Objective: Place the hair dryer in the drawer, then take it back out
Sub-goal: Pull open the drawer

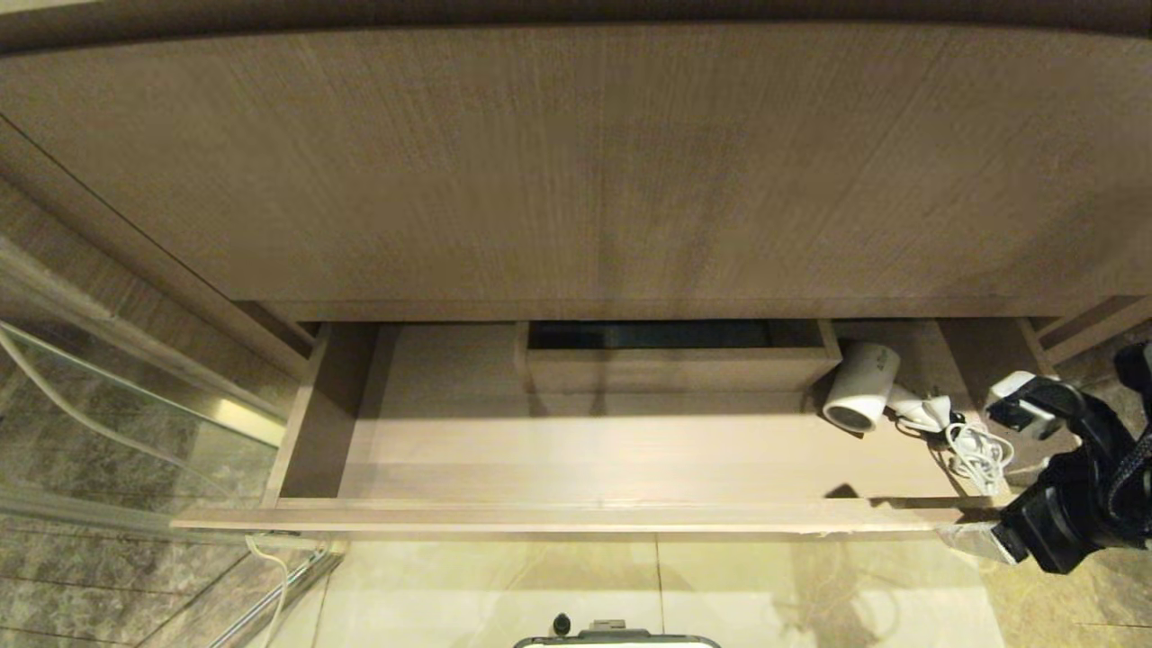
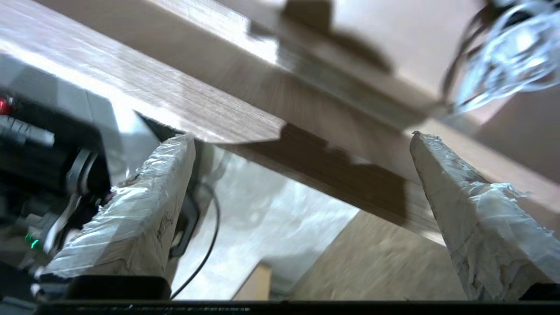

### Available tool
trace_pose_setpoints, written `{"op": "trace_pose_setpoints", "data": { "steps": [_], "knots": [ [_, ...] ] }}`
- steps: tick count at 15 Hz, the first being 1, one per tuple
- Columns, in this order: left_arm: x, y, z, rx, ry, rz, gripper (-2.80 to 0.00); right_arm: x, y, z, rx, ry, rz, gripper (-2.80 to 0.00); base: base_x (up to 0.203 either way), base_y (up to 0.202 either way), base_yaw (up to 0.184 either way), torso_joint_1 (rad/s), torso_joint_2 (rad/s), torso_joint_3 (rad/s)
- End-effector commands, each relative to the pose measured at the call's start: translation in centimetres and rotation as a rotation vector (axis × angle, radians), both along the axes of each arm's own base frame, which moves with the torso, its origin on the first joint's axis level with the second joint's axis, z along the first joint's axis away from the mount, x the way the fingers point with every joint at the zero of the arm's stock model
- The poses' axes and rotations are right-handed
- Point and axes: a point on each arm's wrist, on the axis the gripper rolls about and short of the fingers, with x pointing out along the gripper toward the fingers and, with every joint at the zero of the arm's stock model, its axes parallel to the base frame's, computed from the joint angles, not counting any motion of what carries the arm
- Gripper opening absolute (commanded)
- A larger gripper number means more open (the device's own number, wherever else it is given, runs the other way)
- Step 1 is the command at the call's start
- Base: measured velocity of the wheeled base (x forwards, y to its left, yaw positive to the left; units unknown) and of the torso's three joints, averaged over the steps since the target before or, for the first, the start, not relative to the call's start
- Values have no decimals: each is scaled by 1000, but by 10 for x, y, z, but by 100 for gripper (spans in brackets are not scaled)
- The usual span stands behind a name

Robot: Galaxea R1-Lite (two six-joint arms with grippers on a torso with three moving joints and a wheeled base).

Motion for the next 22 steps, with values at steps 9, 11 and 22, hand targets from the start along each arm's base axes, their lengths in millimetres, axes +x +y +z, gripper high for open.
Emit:
{"op": "trace_pose_setpoints", "data": {
  "steps": [9,11,22],
  "knots": [
    [0,0,0,0,-2,0,-280,-16,-9,12,-14,-88,-53,-280,0,0,0,0,0,0],
    [0,0,0,0,-2,0,-280,-16,-17,12,-15,-89,-96,-280,0,0,0,0,0,0],
    [0,0,0,0,0,0,-280,18,-56,7,-52,-30,-303,-280,0,0,0,0,0,0]
  ]
}}
